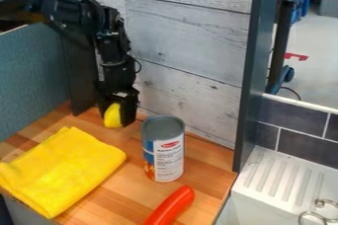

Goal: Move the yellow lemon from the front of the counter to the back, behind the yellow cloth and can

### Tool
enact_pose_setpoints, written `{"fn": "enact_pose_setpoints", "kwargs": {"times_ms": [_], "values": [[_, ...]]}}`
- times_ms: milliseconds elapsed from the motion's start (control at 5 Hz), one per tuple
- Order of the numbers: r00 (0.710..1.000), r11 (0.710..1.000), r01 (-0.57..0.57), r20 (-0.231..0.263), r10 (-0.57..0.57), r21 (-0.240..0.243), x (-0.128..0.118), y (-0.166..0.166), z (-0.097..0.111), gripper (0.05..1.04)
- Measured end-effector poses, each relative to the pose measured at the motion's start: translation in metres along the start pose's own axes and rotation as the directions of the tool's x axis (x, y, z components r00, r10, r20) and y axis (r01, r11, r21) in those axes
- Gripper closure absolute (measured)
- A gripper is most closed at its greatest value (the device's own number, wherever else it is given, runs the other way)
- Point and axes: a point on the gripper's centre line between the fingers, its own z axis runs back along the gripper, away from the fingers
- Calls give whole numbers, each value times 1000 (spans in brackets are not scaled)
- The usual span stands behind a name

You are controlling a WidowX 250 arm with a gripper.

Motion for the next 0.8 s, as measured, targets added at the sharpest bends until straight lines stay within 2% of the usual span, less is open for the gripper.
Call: {"fn": "enact_pose_setpoints", "kwargs": {"times_ms": [600,800], "values": [[998,1000,-8,-64,9,12,4,26,-30,275],[998,1000,8,-58,-7,16,10,31,-32,275]]}}
